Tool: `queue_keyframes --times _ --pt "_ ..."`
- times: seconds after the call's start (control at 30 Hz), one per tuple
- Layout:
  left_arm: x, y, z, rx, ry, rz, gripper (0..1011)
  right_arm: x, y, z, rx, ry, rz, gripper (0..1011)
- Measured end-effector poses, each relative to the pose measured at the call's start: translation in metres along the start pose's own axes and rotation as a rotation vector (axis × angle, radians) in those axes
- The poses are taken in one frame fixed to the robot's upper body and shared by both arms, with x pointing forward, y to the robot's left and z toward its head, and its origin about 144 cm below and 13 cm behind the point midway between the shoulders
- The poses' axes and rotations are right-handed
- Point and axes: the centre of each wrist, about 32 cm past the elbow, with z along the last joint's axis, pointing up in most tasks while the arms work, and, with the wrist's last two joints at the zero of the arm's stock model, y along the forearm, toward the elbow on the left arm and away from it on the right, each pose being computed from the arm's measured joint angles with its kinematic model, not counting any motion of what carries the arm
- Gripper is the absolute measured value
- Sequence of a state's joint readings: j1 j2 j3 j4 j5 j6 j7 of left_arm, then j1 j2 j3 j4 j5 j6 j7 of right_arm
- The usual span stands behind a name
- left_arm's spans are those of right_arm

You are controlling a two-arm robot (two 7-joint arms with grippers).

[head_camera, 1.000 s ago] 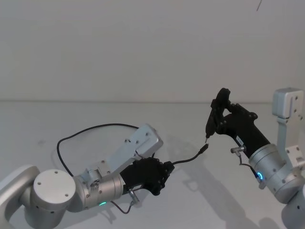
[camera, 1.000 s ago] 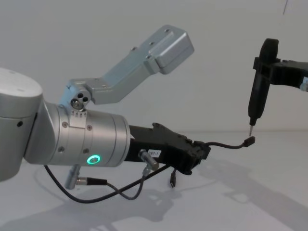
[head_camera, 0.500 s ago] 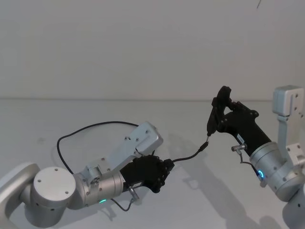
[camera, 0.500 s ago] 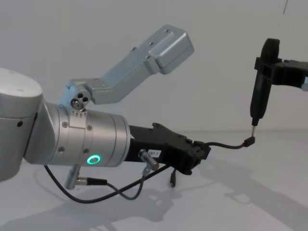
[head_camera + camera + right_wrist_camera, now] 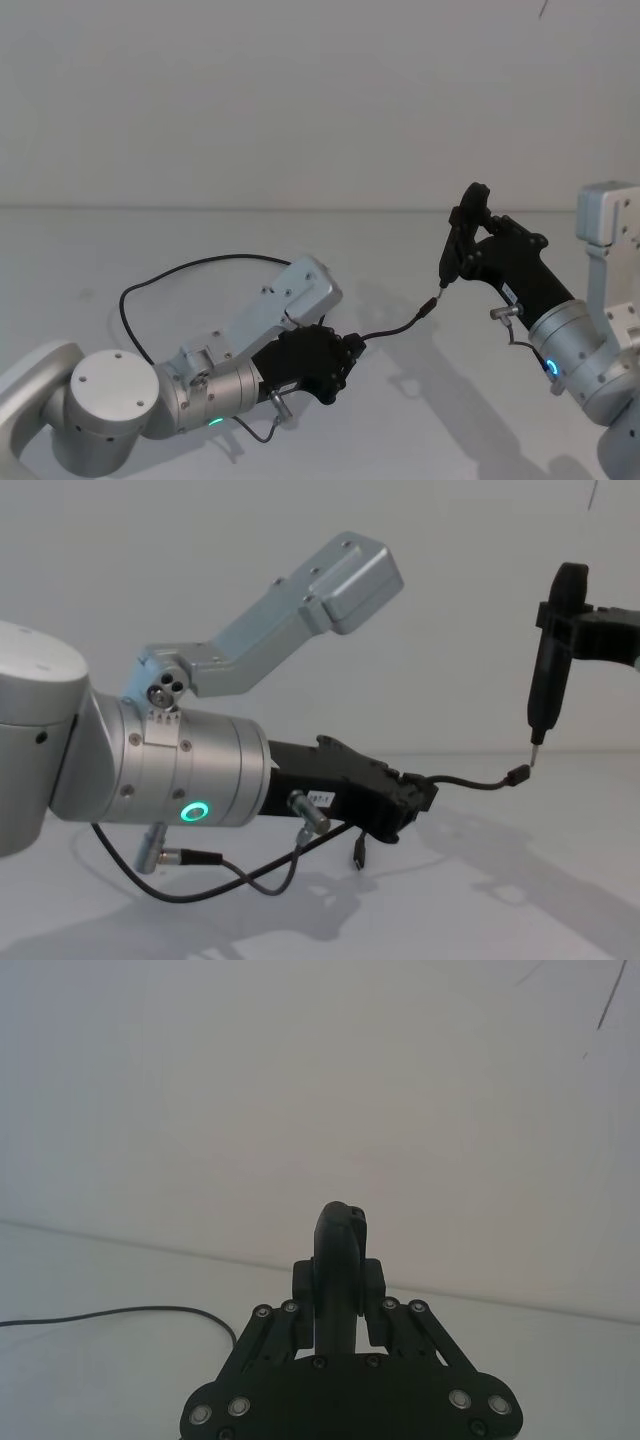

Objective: Pick up the data cable with the one hand.

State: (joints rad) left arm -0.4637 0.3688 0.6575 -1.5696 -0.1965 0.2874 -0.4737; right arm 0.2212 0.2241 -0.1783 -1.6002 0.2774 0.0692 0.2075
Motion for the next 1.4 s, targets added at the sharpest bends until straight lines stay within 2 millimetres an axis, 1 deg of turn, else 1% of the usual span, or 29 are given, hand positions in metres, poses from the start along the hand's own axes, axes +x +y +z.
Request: queue_keyframes --times 1.4 --pt "0.0 0.0 0.0 0.0 0.0 0.0 43 -0.001 -0.0004 -0.0024 -0.005 -0.007 0.006 279"
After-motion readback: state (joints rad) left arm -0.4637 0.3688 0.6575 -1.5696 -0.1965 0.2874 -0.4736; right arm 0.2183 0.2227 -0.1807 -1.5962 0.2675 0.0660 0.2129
